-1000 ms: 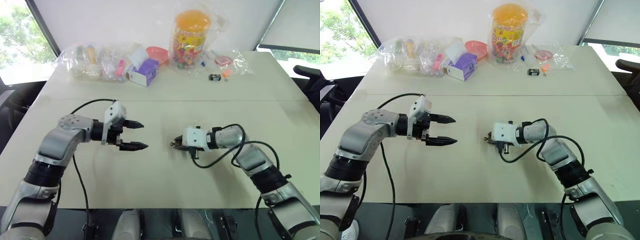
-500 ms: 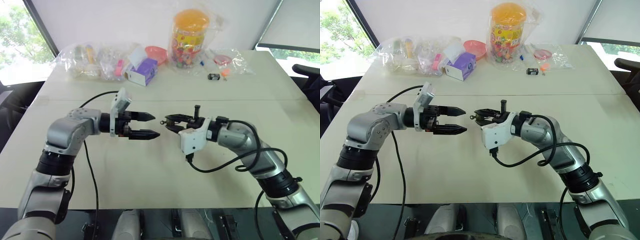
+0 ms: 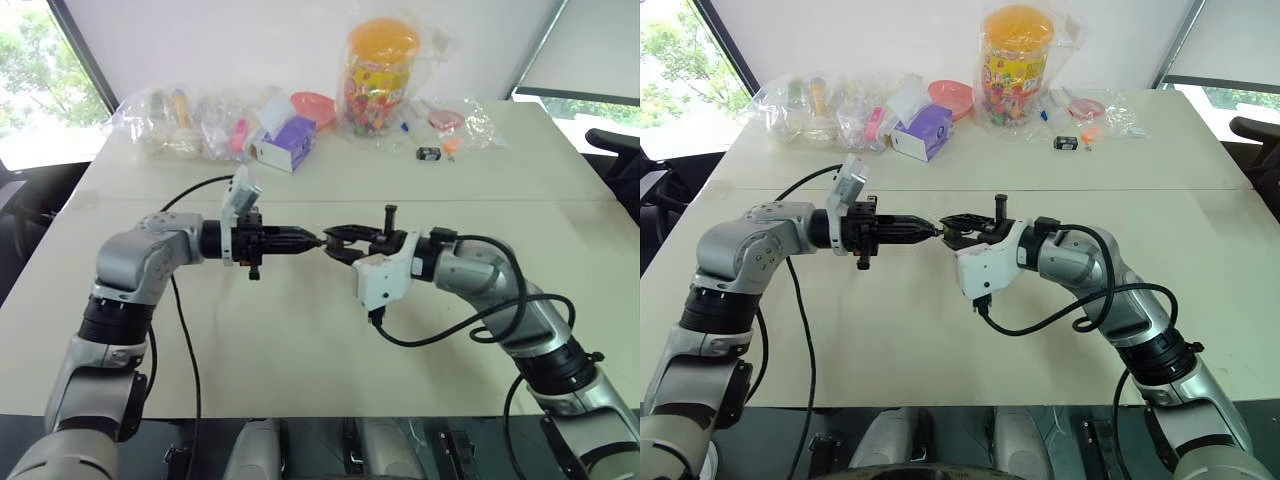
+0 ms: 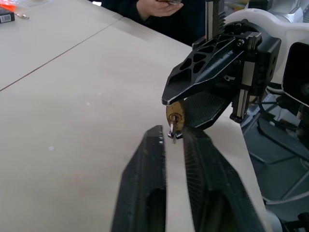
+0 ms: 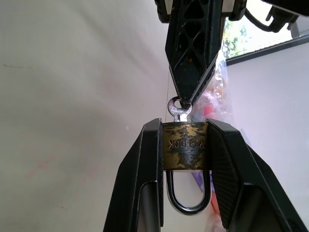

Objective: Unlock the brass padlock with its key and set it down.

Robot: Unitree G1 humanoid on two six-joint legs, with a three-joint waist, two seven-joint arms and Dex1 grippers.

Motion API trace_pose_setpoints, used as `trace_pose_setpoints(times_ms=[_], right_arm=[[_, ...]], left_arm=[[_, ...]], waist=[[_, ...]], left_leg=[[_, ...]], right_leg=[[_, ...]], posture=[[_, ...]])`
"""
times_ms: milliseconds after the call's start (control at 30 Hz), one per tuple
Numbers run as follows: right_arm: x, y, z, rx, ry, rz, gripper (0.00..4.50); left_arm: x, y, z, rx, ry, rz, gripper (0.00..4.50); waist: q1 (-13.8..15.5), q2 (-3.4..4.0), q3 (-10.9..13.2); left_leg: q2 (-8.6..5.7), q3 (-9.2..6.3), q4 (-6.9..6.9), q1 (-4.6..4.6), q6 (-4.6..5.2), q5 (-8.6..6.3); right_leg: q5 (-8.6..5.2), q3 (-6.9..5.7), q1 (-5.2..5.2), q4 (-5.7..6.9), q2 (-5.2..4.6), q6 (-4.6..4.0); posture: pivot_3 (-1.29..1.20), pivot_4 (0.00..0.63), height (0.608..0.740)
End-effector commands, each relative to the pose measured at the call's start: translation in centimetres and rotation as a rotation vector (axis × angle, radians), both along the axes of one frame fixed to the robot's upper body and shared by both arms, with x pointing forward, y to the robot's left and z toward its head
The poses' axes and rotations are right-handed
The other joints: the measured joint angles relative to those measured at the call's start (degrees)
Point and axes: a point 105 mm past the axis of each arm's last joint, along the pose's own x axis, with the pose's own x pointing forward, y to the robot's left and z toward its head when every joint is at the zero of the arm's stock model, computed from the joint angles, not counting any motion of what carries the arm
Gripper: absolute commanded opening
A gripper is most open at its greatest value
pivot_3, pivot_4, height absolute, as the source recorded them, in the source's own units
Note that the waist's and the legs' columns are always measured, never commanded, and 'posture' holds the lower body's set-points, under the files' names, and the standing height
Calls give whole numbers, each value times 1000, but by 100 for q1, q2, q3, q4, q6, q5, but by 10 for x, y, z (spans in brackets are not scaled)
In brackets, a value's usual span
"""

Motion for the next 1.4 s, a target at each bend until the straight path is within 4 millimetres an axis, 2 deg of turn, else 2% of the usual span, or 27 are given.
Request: trace_pose_setpoints(times_ms=[33, 467, 500, 533, 800, 933, 1033, 1100, 1200, 1333, 1400], right_arm=[[-7, 6, 14, 24, -47, 35, 722], [-7, 5, 16, 16, -60, 34, 722], [-7, 5, 16, 16, -61, 34, 722], [-7, 5, 16, 16, -61, 34, 722], [-7, 4, 16, 14, -59, 30, 722], [-4, 3, 22, 97, 13, 5, 722], [-3, 2, 30, 172, 84, -8, 722], [-3, 2, 37, 248, 170, -11, 722], [-7, 7, 46, 344, 319, 4, 722], [-13, 10, 45, 332, 406, 21, 722], [-13, 10, 44, 324, 412, 18, 722]], left_arm=[[-2, -3, 12, -19, -41, -19, 683], [-4, -10, 7, -12, -38, -39, 683], [-3, -10, 6, -11, -39, -38, 154], [-3, -10, 6, -11, -39, -38, 41], [-4, -11, 2, 23, -73, -39, 41], [0, -14, 0, 67, -240, -11, 41], [8, -18, 7, 33, -349, 45, 41], [12, -22, 14, 31, -525, 79, 41], [7, -29, 17, 43, -736, 55, 41], [3, -34, 21, 40, -859, 23, 41], [6, -33, 23, 35, -848, 34, 41]], waist=[[0, 0, 0], [0, 0, 0], [0, 0, 0], [0, 0, 0], [0, 0, 0], [5, 0, 0], [9, 0, 0], [17, 0, 0], [16, 0, 0], [11, 1, 0], [11, 1, -1]], left_leg=[[0, 0, 0, 0, 0, 0], [0, 0, 0, 0, 0, 0], [0, 0, 0, 0, 0, 0], [0, 0, 0, 0, 0, 0], [0, 0, 0, 0, 0, 0], [0, 0, 0, 0, 0, 0], [0, 0, 0, 0, 0, 0], [0, 1, 0, 0, 0, 0], [0, 2, 0, -1, 0, 0], [2, 2, -1, 1, 1, 0], [1, 2, -1, 0, 1, -1]], right_leg=[[0, 0, 0, 0, 0, 0], [0, 0, 0, 0, 0, 0], [0, 0, 0, 0, 0, 0], [0, 0, 0, 0, 0, 0], [0, 0, 0, 0, 0, 0], [0, 0, 0, 0, 0, 0], [0, 0, 0, 0, -2, 0], [0, 0, 0, 0, -4, 0], [0, 0, 0, -1, -9, 0], [0, 0, 1, 0, -8, 0], [0, 0, 1, -1, -6, 0]], posture=[[0, 150, 740], [0, 150, 740], [0, 150, 740], [0, 150, 740], [0, 150, 740], [0, 150, 740], [0, 150, 740], [0, 150, 740], [0, 150, 740], [0, 150, 740], [0, 150, 740]])
